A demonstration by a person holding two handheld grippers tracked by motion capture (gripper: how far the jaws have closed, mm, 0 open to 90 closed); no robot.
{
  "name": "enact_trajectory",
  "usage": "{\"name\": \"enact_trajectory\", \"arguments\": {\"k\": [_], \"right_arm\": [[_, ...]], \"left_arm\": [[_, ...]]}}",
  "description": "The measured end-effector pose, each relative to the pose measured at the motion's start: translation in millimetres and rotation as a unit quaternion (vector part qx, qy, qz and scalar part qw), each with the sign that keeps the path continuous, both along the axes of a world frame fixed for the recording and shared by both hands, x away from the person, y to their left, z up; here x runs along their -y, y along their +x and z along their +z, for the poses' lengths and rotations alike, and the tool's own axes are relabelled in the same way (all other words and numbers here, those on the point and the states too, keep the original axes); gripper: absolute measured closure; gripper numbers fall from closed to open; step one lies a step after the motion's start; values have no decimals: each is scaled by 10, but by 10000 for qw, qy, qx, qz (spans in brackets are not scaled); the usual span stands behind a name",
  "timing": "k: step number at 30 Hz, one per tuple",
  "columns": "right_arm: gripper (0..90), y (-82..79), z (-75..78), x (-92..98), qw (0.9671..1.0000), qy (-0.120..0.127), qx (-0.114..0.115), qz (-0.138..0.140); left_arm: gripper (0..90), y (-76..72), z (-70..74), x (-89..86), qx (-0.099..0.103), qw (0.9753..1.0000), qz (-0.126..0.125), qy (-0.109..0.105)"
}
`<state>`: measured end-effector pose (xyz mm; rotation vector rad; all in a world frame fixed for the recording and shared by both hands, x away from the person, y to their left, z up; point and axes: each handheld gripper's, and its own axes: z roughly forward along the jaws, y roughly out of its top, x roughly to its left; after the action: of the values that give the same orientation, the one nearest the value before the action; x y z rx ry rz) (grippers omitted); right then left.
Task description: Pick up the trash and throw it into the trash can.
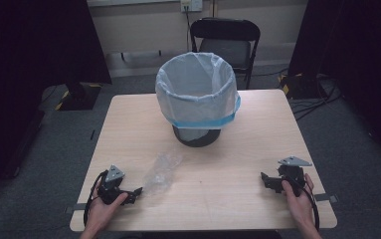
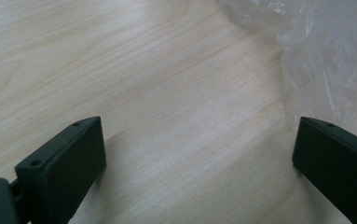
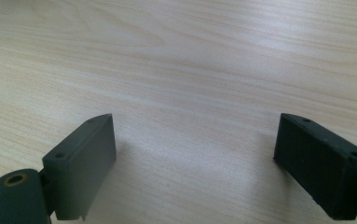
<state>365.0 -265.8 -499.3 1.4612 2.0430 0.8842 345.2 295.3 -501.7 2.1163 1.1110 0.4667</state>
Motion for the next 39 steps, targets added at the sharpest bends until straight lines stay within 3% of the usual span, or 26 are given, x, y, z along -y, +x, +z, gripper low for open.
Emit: {"name": "enact_trajectory", "arguments": {"k": [6,12,17,22,29,30,35,38,39], "right_arm": [[114,0,0,0,10000,0,0,0],[114,0,0,0,10000,1,-1,0],[114,0,0,0,10000,1,-1,-1],[114,0,-1,-1,10000,-2,5,-4],[114,0,0,0,10000,0,0,0],[114,0,0,0,10000,0,-1,0],[114,0,0,0,10000,0,0,0],[114,0,0,1,10000,-2,-3,6],[114,0,0,0,10000,0,-1,1]], "left_arm": [[35,-4,3,-13,20,10000,34,-20],[142,-38,13,-84,125,9998,110,-100],[200,-76,57,-194,-7,9987,204,-467],[196,-120,206,-200,160,9966,233,-775],[200,-153,464,-64,425,9941,30,-1001],[201,-148,552,-1,453,9926,-78,-1121],[201,-41,698,216,442,9920,-418,-1109],[248,86,687,373,322,9948,-507,-828],[248,86,687,373,322,9948,-507,-828]]}}
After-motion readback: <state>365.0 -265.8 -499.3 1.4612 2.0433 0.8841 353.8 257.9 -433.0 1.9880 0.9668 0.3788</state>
